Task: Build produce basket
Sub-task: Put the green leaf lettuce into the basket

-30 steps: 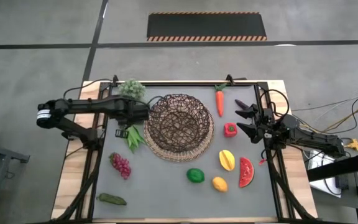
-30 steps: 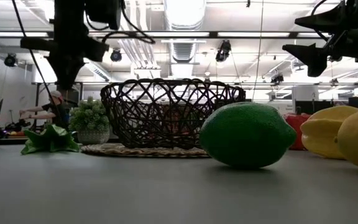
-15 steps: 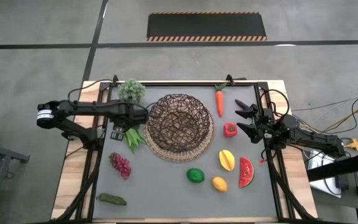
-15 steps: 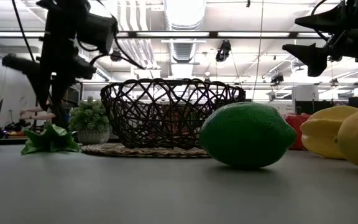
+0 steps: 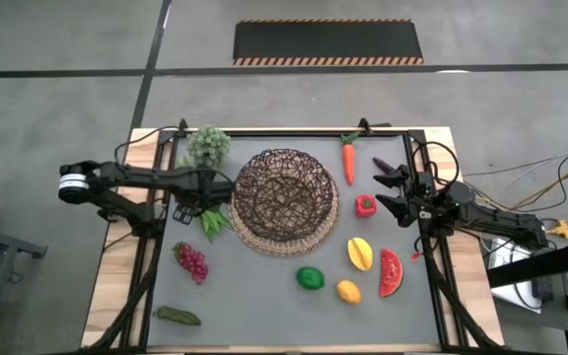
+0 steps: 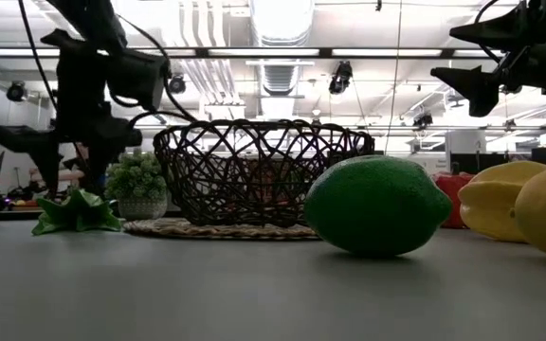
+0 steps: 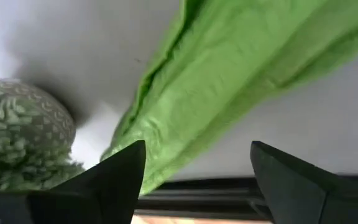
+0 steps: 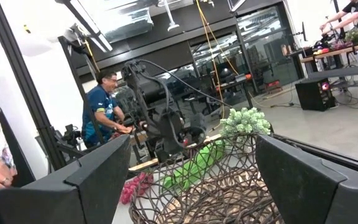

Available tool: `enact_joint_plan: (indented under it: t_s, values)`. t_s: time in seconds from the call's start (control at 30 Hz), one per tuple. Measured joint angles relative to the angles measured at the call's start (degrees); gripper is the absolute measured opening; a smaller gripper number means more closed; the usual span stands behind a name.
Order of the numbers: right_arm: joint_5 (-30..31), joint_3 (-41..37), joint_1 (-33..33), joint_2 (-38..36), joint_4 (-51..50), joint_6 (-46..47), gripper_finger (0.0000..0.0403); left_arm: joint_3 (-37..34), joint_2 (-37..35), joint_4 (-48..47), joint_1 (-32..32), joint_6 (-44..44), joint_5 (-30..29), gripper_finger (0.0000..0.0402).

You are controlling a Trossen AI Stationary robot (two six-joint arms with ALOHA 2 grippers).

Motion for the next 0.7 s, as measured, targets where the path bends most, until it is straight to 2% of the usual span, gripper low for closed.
enact_joint_plan:
  t_s: [0.37, 0.5, 0.7]
  values:
    - [0.0, 0.0, 0.0, 0.0, 0.02, 0.0, 0.0327, -4.37, 2.76, 7.61, 0.0, -0.04, -0.35, 0.0272]
    - [0.0, 0.02, 0.0, 0.0, 0.02, 0.02, 0.0327, -6.09, 4.21, 9.47, 0.0, -0.18, -2.15, 0.0269]
    - [0.0, 0.0, 0.0, 0.0, 0.02, 0.02, 0.0327, -6.91, 6.57, 10.22, 0.0, -0.67, -4.95, 0.0221]
